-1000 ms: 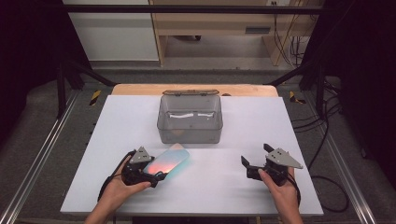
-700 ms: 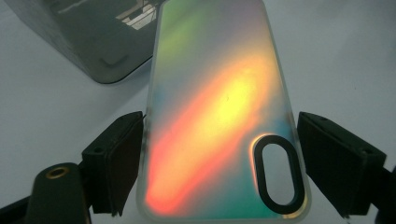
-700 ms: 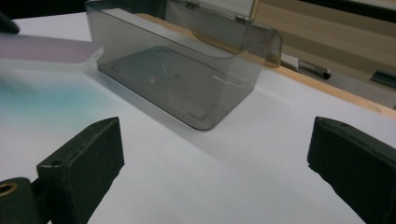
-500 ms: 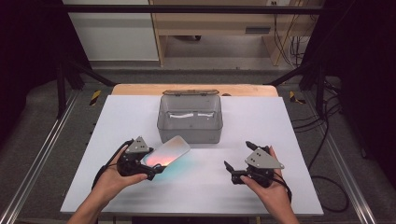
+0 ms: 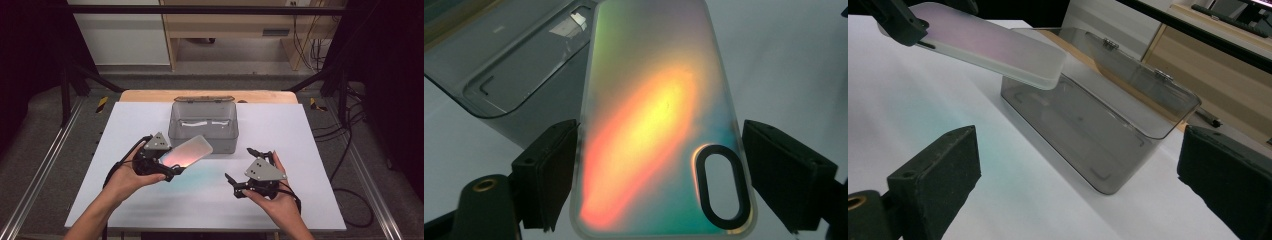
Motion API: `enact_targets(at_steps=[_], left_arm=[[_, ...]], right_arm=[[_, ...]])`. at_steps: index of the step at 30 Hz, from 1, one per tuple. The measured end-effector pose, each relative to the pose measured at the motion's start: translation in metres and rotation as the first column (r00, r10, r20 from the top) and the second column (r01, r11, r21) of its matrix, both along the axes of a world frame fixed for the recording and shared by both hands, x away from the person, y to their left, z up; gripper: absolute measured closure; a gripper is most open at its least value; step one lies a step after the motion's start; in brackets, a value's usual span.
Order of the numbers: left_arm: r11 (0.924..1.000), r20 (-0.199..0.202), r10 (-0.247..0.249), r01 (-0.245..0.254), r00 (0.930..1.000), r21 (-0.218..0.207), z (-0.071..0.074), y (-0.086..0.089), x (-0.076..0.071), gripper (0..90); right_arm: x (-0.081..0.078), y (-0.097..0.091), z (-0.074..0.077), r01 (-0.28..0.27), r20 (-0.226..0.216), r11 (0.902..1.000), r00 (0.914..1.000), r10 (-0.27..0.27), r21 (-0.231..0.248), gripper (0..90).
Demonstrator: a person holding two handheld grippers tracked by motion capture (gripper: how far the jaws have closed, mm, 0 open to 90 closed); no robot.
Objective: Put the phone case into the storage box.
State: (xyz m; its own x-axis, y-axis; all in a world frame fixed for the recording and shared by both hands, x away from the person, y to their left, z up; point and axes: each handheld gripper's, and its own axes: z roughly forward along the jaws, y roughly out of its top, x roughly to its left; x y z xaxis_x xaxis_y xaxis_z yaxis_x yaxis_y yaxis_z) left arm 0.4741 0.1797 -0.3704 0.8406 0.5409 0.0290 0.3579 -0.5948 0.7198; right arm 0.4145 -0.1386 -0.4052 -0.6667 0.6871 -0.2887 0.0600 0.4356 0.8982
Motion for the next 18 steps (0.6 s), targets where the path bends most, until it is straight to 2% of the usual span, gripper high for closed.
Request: enact_targets(at_steps=[5,18], left_arm=[[0.9998,0.001,-0.015,0.015,0.9999,0.009,0.012,-0.006,0.005,17.5],[0.9992,0.018,-0.031,0.03,0.9994,0.027,0.039,-0.019,0.015,17.5]], right_arm=[[0.002,0.005,0.005,-0.007,0.007,1.0,0.9999,0.007,0.004,3.9],[0.006,0.019,0.016,-0.038,0.031,0.9989,0.9988,0.039,-0.027,3.8]])
